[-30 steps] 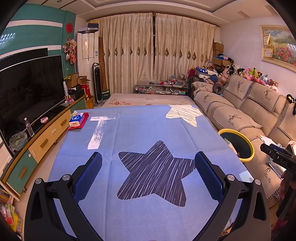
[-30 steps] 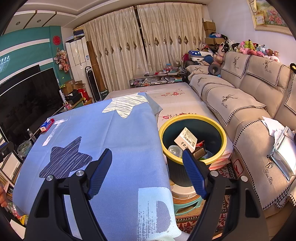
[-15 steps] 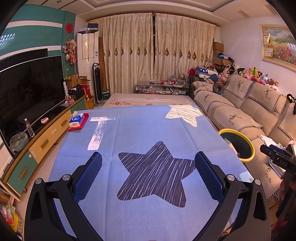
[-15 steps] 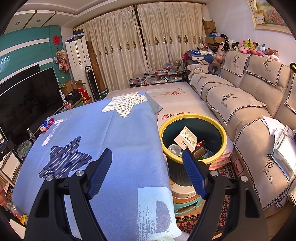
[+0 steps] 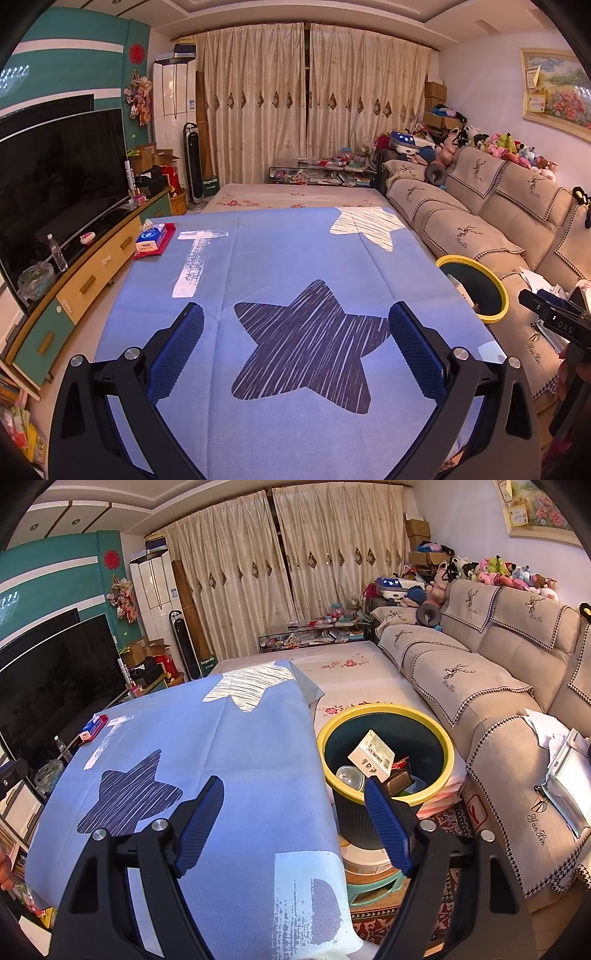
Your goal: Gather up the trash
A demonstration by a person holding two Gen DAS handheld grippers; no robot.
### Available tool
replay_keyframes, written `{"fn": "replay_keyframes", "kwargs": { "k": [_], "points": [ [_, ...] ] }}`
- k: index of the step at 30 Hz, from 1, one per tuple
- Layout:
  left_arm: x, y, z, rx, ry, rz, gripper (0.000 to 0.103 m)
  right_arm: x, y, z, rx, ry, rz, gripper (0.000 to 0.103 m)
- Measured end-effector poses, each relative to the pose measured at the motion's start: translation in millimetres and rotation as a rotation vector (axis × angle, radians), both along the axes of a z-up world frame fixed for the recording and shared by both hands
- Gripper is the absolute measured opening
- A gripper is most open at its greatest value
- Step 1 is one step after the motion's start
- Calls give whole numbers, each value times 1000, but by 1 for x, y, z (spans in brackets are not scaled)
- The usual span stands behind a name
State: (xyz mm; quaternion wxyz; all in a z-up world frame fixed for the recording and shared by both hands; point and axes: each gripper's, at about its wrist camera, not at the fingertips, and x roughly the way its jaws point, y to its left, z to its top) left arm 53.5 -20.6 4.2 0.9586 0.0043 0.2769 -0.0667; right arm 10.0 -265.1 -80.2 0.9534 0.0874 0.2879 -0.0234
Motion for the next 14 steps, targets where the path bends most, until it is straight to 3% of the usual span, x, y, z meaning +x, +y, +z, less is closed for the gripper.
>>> {"fn": "replay_keyframes", "kwargs": {
  "k": [6, 10, 14],
  "points": [
    [13, 1, 3, -12, 11, -21, 98, 5, 2, -6, 9, 12, 14, 74],
    [56, 14, -8, -34, 91, 3, 98, 27, 6, 0, 5, 19, 54, 78],
    [119, 31, -35, 0, 147, 69, 98, 76, 23, 3, 1, 46, 86, 87]
  ]
}}
